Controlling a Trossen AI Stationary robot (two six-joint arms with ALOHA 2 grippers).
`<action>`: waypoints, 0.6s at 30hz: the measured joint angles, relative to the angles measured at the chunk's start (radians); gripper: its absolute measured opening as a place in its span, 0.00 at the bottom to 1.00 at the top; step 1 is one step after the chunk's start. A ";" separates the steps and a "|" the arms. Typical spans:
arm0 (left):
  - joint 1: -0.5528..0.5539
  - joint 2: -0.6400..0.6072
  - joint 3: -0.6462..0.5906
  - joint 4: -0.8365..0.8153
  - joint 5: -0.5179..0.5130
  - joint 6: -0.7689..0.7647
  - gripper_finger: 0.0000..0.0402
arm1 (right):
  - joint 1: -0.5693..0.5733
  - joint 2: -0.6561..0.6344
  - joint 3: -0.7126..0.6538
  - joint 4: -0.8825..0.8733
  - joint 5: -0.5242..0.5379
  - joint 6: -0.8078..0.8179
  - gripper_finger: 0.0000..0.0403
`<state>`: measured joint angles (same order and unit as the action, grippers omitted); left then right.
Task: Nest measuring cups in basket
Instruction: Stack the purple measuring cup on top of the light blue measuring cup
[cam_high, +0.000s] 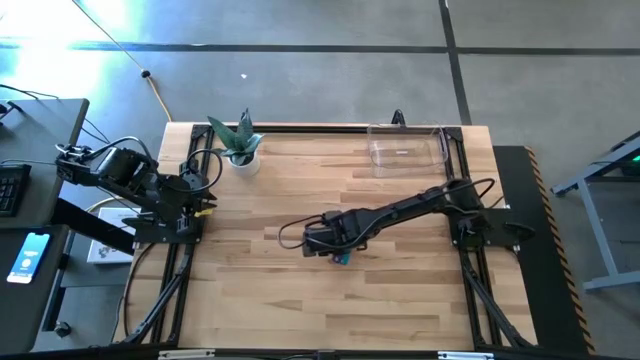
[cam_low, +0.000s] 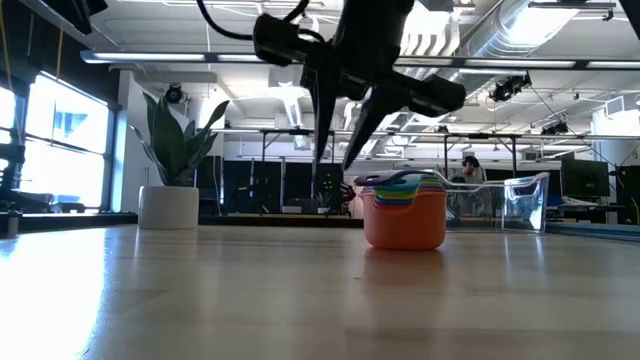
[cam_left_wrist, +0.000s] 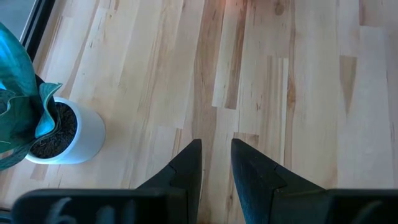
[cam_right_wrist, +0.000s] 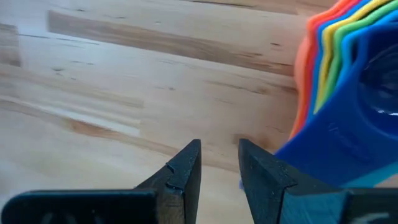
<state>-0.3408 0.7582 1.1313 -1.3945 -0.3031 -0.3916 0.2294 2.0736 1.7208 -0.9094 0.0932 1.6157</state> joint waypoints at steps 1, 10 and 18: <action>0.000 0.000 0.000 0.000 0.000 0.000 0.19 | 0.000 0.007 -0.002 -0.005 -0.001 0.000 0.24; 0.000 0.000 0.000 0.000 0.000 0.000 0.19 | -0.002 0.014 -0.002 -0.064 -0.026 0.002 0.24; 0.000 0.000 0.000 0.000 0.000 0.001 0.19 | 0.000 0.014 -0.002 -0.077 -0.023 0.009 0.24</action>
<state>-0.3409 0.7582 1.1313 -1.3941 -0.3031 -0.3908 0.2291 2.0872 1.7191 -0.9863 0.0700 1.6249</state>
